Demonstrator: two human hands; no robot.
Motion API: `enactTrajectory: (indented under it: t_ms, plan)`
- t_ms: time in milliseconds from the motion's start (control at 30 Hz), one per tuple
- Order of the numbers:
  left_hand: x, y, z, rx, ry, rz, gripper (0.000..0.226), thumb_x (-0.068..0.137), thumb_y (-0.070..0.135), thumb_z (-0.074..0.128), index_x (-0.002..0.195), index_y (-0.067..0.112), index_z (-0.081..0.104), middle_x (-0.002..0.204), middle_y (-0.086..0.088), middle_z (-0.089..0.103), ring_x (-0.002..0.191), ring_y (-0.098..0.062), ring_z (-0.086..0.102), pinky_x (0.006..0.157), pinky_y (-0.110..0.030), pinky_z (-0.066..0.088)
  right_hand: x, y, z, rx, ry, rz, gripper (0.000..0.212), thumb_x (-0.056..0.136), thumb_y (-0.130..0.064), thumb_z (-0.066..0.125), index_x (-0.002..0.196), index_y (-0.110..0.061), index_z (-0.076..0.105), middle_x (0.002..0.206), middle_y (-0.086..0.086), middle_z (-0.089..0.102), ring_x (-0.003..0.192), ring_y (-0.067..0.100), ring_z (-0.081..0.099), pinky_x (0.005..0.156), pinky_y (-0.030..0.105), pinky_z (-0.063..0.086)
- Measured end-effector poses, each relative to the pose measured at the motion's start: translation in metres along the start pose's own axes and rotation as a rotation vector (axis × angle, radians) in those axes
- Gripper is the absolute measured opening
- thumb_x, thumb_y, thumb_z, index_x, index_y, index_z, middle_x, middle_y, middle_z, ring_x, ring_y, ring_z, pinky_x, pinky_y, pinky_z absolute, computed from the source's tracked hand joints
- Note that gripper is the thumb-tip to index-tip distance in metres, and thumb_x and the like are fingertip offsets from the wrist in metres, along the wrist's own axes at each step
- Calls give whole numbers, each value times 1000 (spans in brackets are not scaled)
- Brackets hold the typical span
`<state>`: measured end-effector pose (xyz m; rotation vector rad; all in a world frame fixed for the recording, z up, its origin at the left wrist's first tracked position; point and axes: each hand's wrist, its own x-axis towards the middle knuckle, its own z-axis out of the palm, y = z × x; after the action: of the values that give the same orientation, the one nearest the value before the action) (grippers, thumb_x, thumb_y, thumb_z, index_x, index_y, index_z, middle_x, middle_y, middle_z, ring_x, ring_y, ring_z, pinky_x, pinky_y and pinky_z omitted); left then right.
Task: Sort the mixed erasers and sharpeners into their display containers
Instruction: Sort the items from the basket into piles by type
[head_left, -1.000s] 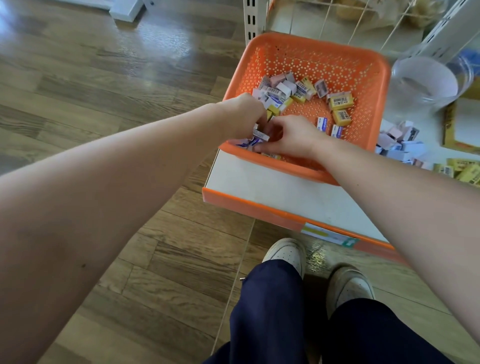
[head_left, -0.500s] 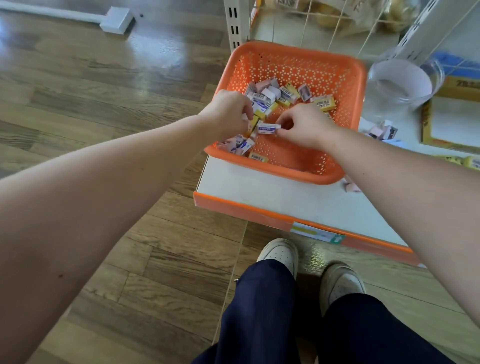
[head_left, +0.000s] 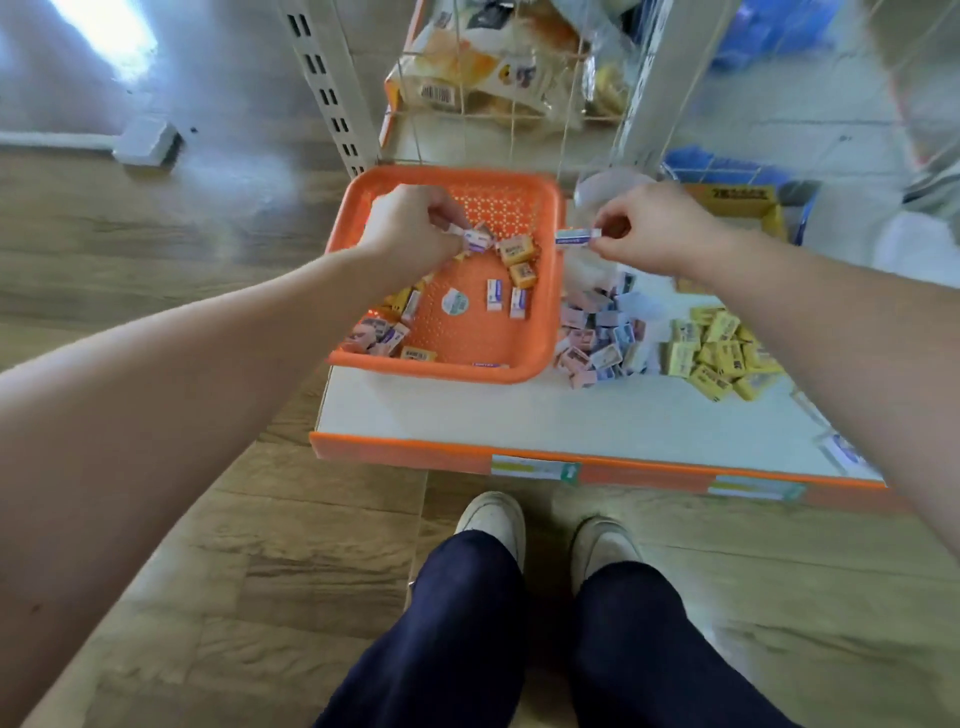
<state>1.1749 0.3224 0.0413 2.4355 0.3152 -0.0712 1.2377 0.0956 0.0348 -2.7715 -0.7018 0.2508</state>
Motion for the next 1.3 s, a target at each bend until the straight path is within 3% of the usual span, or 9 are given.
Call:
enactTrajectory:
  t_ms: [100, 400, 500, 600, 733, 867, 1100, 1200, 1300]
  plan:
    - [2, 34, 28, -1, -33, 51, 16, 79, 9, 63, 88, 22, 65, 78, 8, 60, 61, -1, 52, 49, -9, 44, -32, 32, -8, 12, 1, 73, 22, 91, -24, 56, 102, -11, 69, 91, 1, 65, 78, 14, 52, 71, 25, 39]
    - [-7, 126, 131, 24, -263, 245, 16, 83, 8, 58, 93, 16, 67, 81, 8, 59, 64, -6, 53, 47, -4, 38, -118, 140, -24, 31, -15, 263, 25, 93, -21, 54, 106, -6, 68, 99, 17, 68, 95, 30, 59, 83, 32, 41]
    - [-16, 158, 168, 57, -336, 306, 14, 83, 10, 58, 90, 17, 67, 88, 4, 62, 79, -10, 56, 61, -13, 39, -150, 171, -26, 26, 6, 351, 26, 94, -22, 53, 109, -6, 67, 101, 16, 67, 98, 29, 57, 81, 26, 36]
    - [-32, 180, 209, 22, -424, 322, 10, 81, 9, 59, 84, 18, 64, 89, 0, 66, 79, -16, 60, 60, -19, 45, -175, 197, -18, 55, -11, 440, 27, 95, -22, 53, 110, -3, 65, 103, 19, 66, 98, 32, 57, 82, 31, 38]
    - [-58, 200, 258, -10, -520, 335, 9, 81, 11, 58, 87, 15, 65, 88, -1, 68, 76, -17, 62, 57, -11, 45, -204, 220, -2, 88, -28, 541, 26, 95, -20, 50, 111, -4, 64, 102, 16, 67, 97, 30, 58, 78, 27, 37]
    - [-74, 201, 283, -102, -628, 243, 9, 85, 7, 55, 91, 10, 62, 81, 3, 61, 80, -23, 68, 69, -38, 58, -222, 233, 19, 147, -83, 599, 26, 97, -17, 46, 115, -4, 61, 108, 17, 64, 98, 31, 57, 81, 32, 41]
    - [-72, 191, 287, -104, -503, 228, 12, 86, 6, 58, 94, 15, 56, 101, -5, 58, 85, -25, 63, 71, -37, 56, -219, 226, 38, 205, 44, 600, 36, 94, -21, 53, 128, -10, 53, 99, 12, 67, 93, 25, 60, 78, 25, 38]
    - [-66, 188, 274, -53, -484, 307, 17, 86, 6, 58, 100, 15, 57, 105, -2, 58, 83, -17, 57, 58, -19, 44, -217, 219, 41, 213, 108, 582, 41, 92, -18, 54, 132, -12, 48, 98, 10, 66, 89, 25, 59, 80, 30, 42]
    - [-55, 185, 250, -15, -440, 358, 18, 85, 9, 61, 101, 17, 58, 107, 0, 59, 86, -16, 58, 68, -24, 47, -216, 209, 39, 167, 156, 577, 40, 91, -16, 53, 131, -15, 48, 106, 11, 63, 93, 30, 59, 79, 37, 48]
